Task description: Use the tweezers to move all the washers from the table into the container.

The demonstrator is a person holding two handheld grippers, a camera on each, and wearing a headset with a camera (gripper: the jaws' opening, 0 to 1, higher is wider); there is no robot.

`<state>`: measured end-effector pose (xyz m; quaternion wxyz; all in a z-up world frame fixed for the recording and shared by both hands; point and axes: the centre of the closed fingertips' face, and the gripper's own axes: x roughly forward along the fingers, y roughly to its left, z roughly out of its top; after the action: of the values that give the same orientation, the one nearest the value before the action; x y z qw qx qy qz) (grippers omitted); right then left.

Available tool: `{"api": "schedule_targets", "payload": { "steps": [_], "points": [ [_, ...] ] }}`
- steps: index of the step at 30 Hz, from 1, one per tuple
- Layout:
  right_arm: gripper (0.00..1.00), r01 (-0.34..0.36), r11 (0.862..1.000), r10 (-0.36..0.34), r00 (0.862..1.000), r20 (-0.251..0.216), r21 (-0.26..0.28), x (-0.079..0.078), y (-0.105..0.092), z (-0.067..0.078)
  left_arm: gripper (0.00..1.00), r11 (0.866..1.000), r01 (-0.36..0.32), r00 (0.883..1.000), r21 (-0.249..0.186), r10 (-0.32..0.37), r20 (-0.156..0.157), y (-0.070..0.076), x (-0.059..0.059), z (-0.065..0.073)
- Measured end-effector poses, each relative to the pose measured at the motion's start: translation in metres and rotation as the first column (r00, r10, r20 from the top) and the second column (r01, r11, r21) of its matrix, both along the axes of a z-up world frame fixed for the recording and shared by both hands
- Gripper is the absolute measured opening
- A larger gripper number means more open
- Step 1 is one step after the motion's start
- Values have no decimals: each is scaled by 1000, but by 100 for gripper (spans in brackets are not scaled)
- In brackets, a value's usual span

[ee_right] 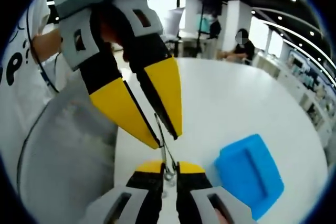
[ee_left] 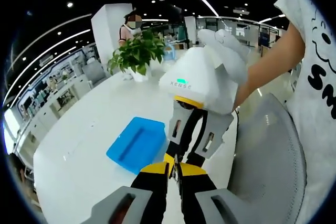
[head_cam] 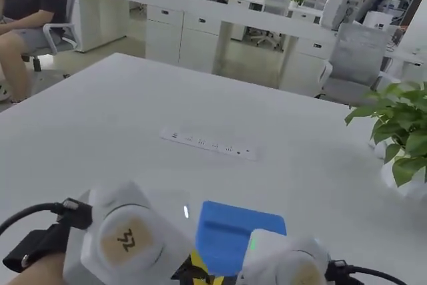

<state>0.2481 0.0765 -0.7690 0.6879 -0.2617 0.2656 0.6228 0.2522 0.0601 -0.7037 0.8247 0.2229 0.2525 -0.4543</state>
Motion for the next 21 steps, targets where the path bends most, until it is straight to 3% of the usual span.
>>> {"api": "schedule_targets", "payload": {
  "steps": [3, 5, 7, 10, 12, 13, 14, 15, 17, 18, 19, 20, 21],
  "points": [
    [5, 8, 1000, -8, 1000, 14, 17, 3, -1, 10, 15, 995, -66, 997, -75, 68, 22, 3, 5, 14],
    [5, 16, 1000, -16, 1000, 19, 24, 5, -4, 14, 19, 986, -111, 993, -124, 114, 14, 8, 5, 20],
    [5, 31, 999, -32, 999, 23, 34, 9, -6, 19, 24, 973, -174, 983, -151, 181, 28, 19, 5, 22],
    [5, 68, 997, -67, 998, -9, 40, 18, -13, 23, 36, 945, -286, 955, -160, 294, 30, 40, 1, 18],
    [5, 83, 995, -83, 997, -6, 55, 25, -15, 26, 45, 904, -385, 914, -187, 402, 60, 59, 0, 18],
    [5, 100, 993, -99, 995, -19, 61, 29, -17, 29, 49, 878, -435, 884, -200, 458, 90, 70, -1, 18],
    [5, 113, 991, -111, 993, -25, 68, 33, -19, 31, 53, 857, -473, 861, -202, 499, 98, 78, -3, 17],
    [5, 127, 988, -125, 992, -27, 83, 38, -20, 36, 58, 826, -521, 830, -215, 549, 99, 87, -7, 14],
    [5, 150, 984, -148, 988, -35, 96, 48, -23, 40, 65, 790, -571, 795, -224, 600, 90, 98, -12, 9],
    [5, 158, 983, -155, 987, -35, 98, 52, -24, 41, 70, 760, -608, 766, -230, 637, 81, 105, -16, 4],
    [5, 164, 982, -162, 986, -34, 98, 56, -25, 41, 74, 744, -628, 752, -230, 656, 67, 109, -19, -1],
    [5, 171, 980, -168, 985, -34, 97, 60, -26, 41, 78, 718, -659, 728, -223, 684, 51, 115, -22, -8],
    [5, 182, 978, -180, 983, -35, 100, 66, -27, 42, 83, 704, -674, 714, -223, 699, 46, 117, -23, -11]
  ]
}}
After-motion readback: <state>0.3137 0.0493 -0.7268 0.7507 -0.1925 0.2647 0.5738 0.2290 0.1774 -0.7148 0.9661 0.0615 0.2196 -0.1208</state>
